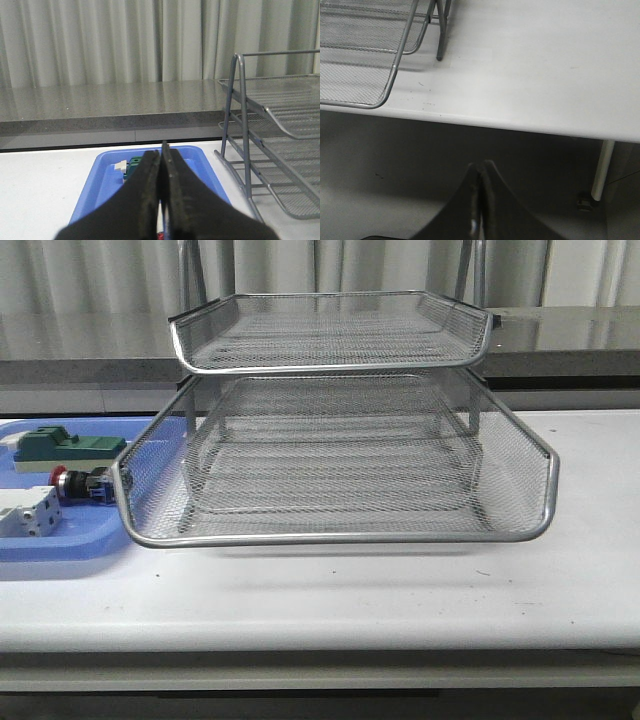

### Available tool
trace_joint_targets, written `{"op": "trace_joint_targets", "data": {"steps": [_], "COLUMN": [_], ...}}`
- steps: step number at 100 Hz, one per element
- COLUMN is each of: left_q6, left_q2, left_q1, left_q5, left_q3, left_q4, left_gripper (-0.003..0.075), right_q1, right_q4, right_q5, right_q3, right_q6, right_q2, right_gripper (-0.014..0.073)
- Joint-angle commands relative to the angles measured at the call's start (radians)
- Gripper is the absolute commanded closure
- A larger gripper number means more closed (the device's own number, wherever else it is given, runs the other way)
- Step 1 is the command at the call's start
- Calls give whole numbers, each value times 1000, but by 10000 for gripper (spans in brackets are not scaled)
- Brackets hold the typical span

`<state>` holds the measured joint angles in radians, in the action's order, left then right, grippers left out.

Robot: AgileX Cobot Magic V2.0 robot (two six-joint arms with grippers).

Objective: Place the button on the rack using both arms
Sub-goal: 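Move the left gripper above the blue tray toward the red button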

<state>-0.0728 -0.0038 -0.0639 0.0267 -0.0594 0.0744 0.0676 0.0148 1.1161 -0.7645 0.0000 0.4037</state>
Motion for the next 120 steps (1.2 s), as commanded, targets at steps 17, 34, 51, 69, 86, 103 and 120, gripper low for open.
{"op": "trace_joint_targets", "data": {"steps": [17,34,51,69,86,103,120], "left_q6": [-12,-12,22,85,85,88,132], "left_q2": [203,451,737,1001,1184,1311,1368], "left_q1": [4,4,4,4,4,4,2], "left_q5": [66,260,523,614,624,624,651], "left_q3": [-268,-494,-740,-929,-1032,-1098,-1111], "left_q4": [-74,-74,-74,-74,-74,-74,-74], "left_gripper": [740,740,740,740,740,738,551], "right_q1": [0,0,0,0,0,0,0], "right_q4": [-8,-8,-8,-8,-8,-8,-8], "right_q5": [-57,-57,-57,-57,-57,-57,-57], "right_q3": [-32,-32,-32,-32,-32,-32,-32], "right_q6": [0,0,0,0,0,0,0], "right_q2": [7,7,7,7,7,7,7], "right_gripper": [664,664,664,664,664,664,664]}}
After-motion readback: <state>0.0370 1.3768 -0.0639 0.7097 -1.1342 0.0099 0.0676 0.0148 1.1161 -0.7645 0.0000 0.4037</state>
